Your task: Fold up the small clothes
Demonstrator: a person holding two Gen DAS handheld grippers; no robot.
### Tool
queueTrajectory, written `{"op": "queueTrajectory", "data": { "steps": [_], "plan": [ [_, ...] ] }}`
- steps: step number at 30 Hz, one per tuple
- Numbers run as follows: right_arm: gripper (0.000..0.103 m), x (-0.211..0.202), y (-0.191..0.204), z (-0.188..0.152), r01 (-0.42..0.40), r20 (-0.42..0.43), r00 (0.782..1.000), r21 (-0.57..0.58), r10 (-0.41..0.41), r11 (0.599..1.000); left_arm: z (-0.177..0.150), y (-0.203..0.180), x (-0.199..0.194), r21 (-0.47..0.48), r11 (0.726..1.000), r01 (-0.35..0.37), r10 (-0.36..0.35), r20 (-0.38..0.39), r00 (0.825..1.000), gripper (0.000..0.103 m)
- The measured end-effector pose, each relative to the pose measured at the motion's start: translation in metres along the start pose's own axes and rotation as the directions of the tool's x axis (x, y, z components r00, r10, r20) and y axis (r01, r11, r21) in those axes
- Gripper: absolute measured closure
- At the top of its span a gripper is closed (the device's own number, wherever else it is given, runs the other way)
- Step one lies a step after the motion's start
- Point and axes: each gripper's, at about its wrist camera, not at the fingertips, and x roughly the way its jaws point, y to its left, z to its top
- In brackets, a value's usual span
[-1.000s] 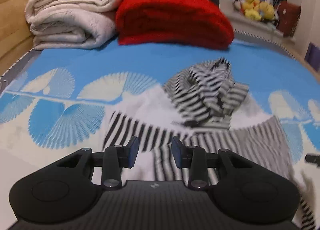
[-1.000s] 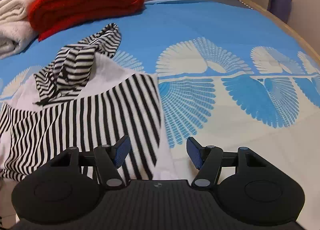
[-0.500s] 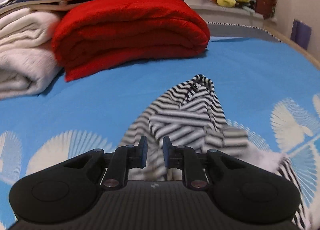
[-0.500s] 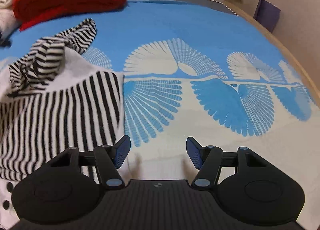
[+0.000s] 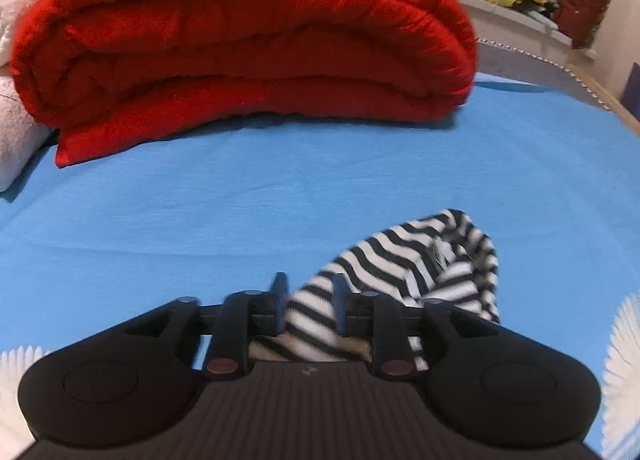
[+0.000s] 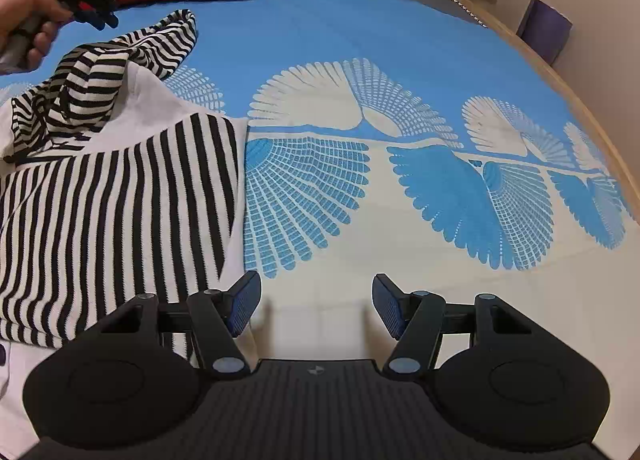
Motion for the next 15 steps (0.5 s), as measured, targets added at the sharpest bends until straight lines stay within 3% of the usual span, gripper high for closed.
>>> {"op": "queueTrajectory", "data": {
  "steps": [1, 6, 7, 9, 11, 15],
  "plan": [
    [0.040, 0.000, -0.002, 0.000, 0.004, 0.000, 1.000, 0.004, -0.004, 1.000, 0.001, -0.001, 0.007, -0.005, 1.000, 0.009, -0.009, -0.013, 1.000, 0.052],
    [0.040, 0.000, -0.003, 0.001, 0.005, 0.005, 1.000, 0.007, -0.005, 1.000, 0.001, -0.006, 0.031, 0.015, 1.000, -0.001, 0.002, -0.049, 0.999, 0.052],
    [0.040, 0.000, -0.002, 0.001, 0.005, 0.003, 1.000, 0.005, -0.005, 1.000, 0.000, -0.006, 0.035, 0.016, 1.000, 0.006, -0.005, -0.065, 0.998, 0.064],
    [0.040, 0.001, -0.001, 0.000, 0.005, -0.001, 1.000, 0.004, -0.005, 1.000, -0.003, -0.010, 0.039, 0.043, 0.999, 0.029, -0.024, -0.100, 0.995, 0.099],
    [0.040, 0.002, -0.001, 0.000, 0.005, -0.007, 1.000, 0.008, -0.005, 1.000, -0.004, -0.016, 0.031, 0.101, 0.995, 0.004, 0.005, -0.087, 0.996, 0.100],
    [0.040, -0.006, 0.001, 0.006, -0.008, 0.010, 1.000, 0.014, 0.008, 1.000, -0.004, -0.020, -0.025, 0.126, 0.992, 0.026, -0.028, 0.015, 0.999, 0.100]
  ]
}}
